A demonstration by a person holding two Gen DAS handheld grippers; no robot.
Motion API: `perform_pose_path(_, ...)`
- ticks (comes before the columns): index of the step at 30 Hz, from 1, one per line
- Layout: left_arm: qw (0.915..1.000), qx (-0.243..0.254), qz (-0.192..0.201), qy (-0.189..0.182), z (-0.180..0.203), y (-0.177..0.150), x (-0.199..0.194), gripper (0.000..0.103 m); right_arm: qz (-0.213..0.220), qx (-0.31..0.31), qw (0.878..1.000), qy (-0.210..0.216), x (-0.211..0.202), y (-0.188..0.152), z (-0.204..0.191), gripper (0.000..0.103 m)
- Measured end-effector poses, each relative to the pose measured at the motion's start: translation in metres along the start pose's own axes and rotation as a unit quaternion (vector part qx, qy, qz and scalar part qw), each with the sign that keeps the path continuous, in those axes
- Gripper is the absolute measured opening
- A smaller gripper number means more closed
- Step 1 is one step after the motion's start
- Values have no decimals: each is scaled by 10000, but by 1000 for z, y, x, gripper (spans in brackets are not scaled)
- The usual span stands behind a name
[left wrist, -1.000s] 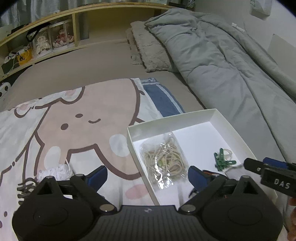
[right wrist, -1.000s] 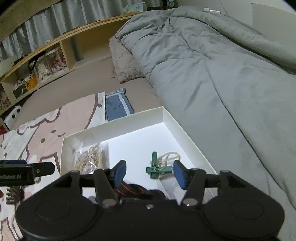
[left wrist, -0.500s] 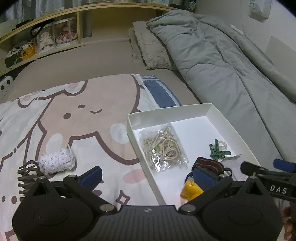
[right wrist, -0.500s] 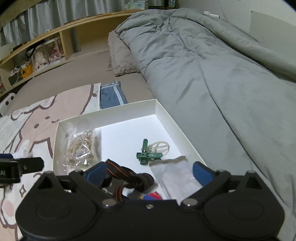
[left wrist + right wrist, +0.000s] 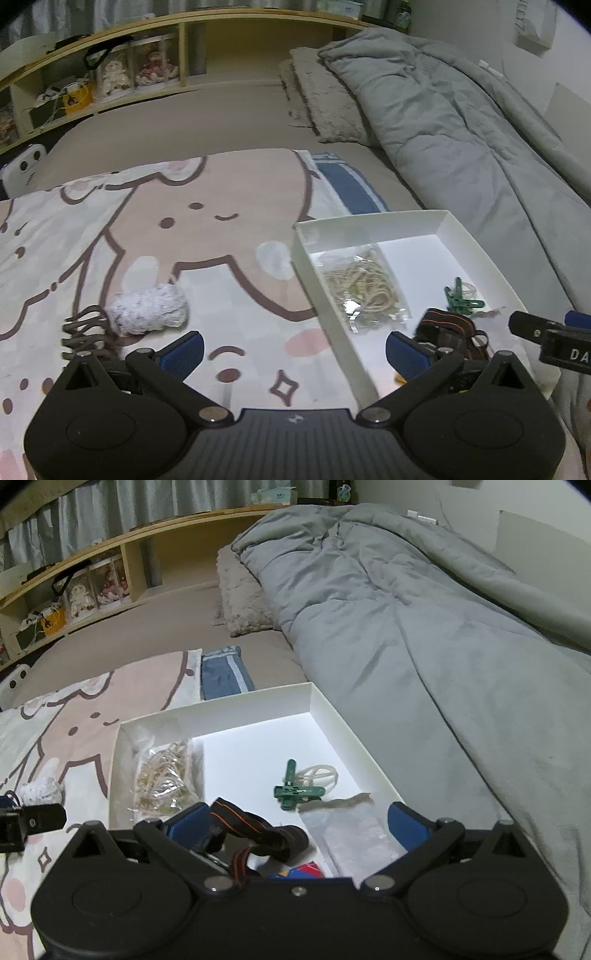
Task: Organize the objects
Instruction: 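Move both grippers back toward the dark coiled spring and white rope bundle, then grasp the dark coiled spring with the left gripper while the right gripper approaches the white rope bundle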
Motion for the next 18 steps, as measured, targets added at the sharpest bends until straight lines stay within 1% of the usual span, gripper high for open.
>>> perform_pose_path(5, 9996, -224, 49, 190, -30, -2, -8, 103, 52, -8, 9998, 180, -1, 2, -16, 103)
perform_pose_path(8, 9988, -376, 61, 302, -49, -5, -13, 103, 133, -143, 9993, 321, -1, 3, -32, 103)
perform_pose_path(15, 9961, -615, 116, 618, -94, -13, -27, 103, 153, -429, 9968, 657, 0, 2, -73, 103)
perform_pose_path(18, 9952, -690, 130, 685, -111, -17, -32, 103, 174, -532, 9954, 773, -1, 1, -88, 103)
Point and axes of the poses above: each gripper's, at about its wrist camera, not at the fingertips, and x roughly the way its jaws point, z to its right, y to its top, the point moved 5 cm from there along x, roughly the way its jaws point, and after that the axes turned 3 degrees about -x, right-handed, at the moved point
